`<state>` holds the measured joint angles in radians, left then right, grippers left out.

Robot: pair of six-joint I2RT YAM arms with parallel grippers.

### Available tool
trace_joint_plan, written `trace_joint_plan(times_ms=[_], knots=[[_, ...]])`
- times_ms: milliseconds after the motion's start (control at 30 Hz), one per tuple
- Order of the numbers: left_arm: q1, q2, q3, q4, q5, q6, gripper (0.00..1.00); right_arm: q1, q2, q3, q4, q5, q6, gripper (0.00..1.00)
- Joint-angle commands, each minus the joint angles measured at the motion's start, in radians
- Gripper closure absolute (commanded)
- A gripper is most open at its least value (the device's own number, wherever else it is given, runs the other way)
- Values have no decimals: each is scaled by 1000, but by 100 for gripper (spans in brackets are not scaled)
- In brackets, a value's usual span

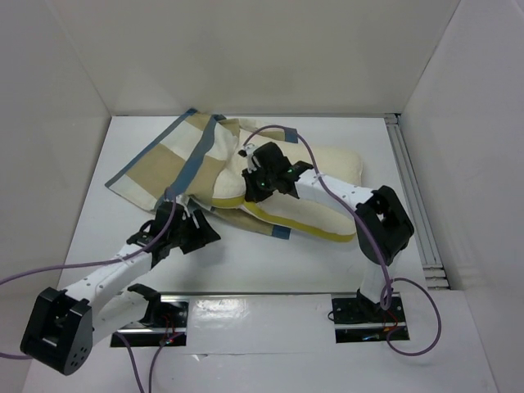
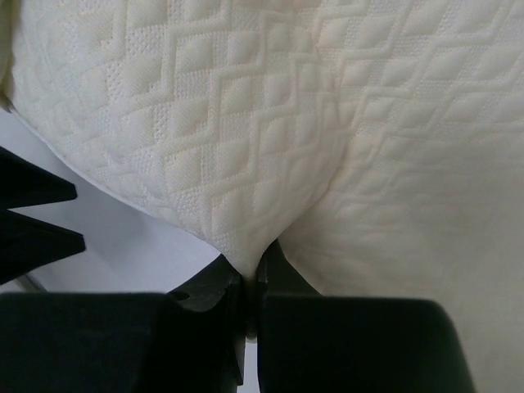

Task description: Put the pillow into the pillowcase

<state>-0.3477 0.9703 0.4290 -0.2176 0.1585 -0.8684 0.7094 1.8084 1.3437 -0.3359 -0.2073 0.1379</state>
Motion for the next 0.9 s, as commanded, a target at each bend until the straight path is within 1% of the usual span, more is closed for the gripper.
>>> trace_joint_plan(times_ms=[0,33,67,100,200,233,400,533,600,700,867], knots=[[-17,31,-13,214,36,-26,25,-1,-63,74,48,-70,28,100],[-17,53,-13,262,36,-26,22,-1,-63,86,48,-70,28,100],[-17,64,-13,273,27,-38,17,-1,-54,86,48,-70,28,100],[-17,74,-22,288,27,-50,16,-1,-54,86,48,-81,28,100],[-17,109,-10,333,27,-41,16,-1,-54,95,48,-81,28,100],[-17,110,-10,343,27,-41,17,-1,-54,106,48,-81,28,100],[-8,119,-21,423,36,-41,18,-1,-44,127,29,-72,28,100],[19,154,-30,461,58,-63,18,-1,-35,127,29,-72,28,100],[45,175,-30,475,58,-63,23,-1,-35,127,29,-72,28,100],[64,208,-30,538,70,-93,29,-1,-35,127,29,-83,28,100],[73,271,5,576,81,-93,32,10,-35,127,29,-83,37,100]])
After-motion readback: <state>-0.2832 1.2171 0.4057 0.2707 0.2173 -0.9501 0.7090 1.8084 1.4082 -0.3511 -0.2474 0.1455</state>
